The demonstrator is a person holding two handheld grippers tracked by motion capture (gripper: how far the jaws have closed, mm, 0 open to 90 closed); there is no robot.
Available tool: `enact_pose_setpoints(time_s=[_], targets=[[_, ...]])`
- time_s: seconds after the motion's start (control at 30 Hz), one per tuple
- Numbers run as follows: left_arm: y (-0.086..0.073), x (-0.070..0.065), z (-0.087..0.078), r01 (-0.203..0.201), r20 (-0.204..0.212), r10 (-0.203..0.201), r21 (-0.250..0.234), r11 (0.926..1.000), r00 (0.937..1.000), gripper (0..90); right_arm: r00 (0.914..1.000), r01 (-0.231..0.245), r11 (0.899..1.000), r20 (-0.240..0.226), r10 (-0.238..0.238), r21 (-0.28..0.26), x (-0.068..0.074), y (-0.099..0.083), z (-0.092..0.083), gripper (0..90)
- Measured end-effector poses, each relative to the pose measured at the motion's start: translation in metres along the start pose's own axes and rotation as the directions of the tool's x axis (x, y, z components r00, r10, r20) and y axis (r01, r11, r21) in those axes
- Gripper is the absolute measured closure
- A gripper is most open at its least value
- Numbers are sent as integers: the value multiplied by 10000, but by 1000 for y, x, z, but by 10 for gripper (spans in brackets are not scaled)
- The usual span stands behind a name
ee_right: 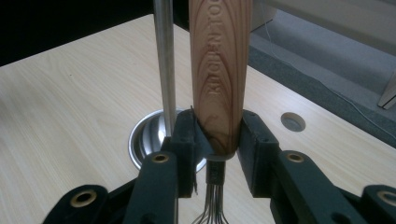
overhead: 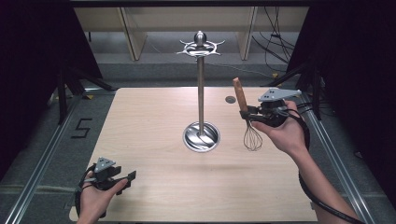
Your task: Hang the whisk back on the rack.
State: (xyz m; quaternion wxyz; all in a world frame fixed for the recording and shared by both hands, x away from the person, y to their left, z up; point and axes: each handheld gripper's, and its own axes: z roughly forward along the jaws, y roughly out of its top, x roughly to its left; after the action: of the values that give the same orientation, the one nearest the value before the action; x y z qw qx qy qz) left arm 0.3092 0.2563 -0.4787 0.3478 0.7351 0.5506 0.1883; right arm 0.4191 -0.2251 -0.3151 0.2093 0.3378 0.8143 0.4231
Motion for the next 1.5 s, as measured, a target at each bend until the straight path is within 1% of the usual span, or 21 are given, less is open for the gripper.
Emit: enact_pose_setpoints(time_s=[0.03,0.07,0.17,0.23,0.27,0.3,0.33,0.5,0.53,0.57,0.6,0.87,0.93,1.0,1.03,1.13,1.27,1.3,1.4,1.47,1.5], targets=[[0,0,0,5,4,-5,-2,10000,10000,348,9999,-41,9998,95,43,-190,1,1,1,704],[0,0,0,6,9,-6,-1,10000,10000,348,9999,148,9998,22,-148,-106,0,3,0,703],[0,0,0,12,13,-12,-7,10000,10000,348,10000,-14,10000,-39,14,-89,2,6,0,704],[0,0,0,45,58,-45,-28,10000,10000,348,9999,169,9997,-28,-170,-198,2,8,1,703],[0,0,1,36,74,-35,-50,10000,10000,348,10000,-8,9999,-63,7,-104,4,9,0,704],[0,0,0,45,23,-45,-38,10000,10000,348,9997,233,9996,-11,-233,-154,2,11,0,703],[0,0,0,-4,32,4,-43,10000,10000,348,10000,4,9997,-38,-5,-226,4,11,1,704],[0,0,-1,33,-46,-33,-54,10000,10000,348,9999,7,10000,-159,-9,-85,5,17,0,703],[0,0,-1,23,-50,-23,-49,10000,10000,348,9993,316,9993,-206,-320,-200,3,19,0,703],[0,0,0,131,-47,-132,-144,9998,9999,348,9993,316,9993,-206,-320,-200,3,19,0,703],[0,0,-1,99,-43,-100,-108,9999,9999,348,9999,17,10000,-170,-19,-90,6,20,-1,703],[0,0,0,92,-42,-92,-74,9999,9999,348,9993,247,9996,-263,-250,-149,5,26,-1,704],[0,0,-1,25,-43,-25,-24,10000,10000,348,9997,66,9999,-240,-68,-105,7,27,-2,704],[0,0,-1,24,-44,-24,-36,10000,10000,348,9995,275,9990,-112,-279,-366,6,28,0,704],[0,0,-1,29,-41,-29,-33,10000,10000,348,9996,223,9997,-188,-226,-141,6,30,-2,704],[0,0,-1,39,-35,-39,-53,10000,10000,348,9995,274,9988,-134,-280,-410,7,31,0,703],[0,0,-1,25,-33,-25,-39,10000,10000,348,9995,109,9998,-292,-114,-189,8,35,-2,704],[0,0,0,66,-22,-67,-119,9999,10000,348,9994,313,9989,-134,-318,-363,7,35,-2,704],[0,0,-1,32,-35,-32,-74,10000,10000,348,9992,306,9993,-246,-311,-218,7,38,-3,703],[0,1,-1,36,-13,-36,-85,10000,10000,348,9999,9,9996,-148,-14,-300,9,38,-3,704],[0,0,-1,32,-24,-33,-79,10000,10000,348,9997,127,9996,-194,-132,-240,8,39,-4,704]])
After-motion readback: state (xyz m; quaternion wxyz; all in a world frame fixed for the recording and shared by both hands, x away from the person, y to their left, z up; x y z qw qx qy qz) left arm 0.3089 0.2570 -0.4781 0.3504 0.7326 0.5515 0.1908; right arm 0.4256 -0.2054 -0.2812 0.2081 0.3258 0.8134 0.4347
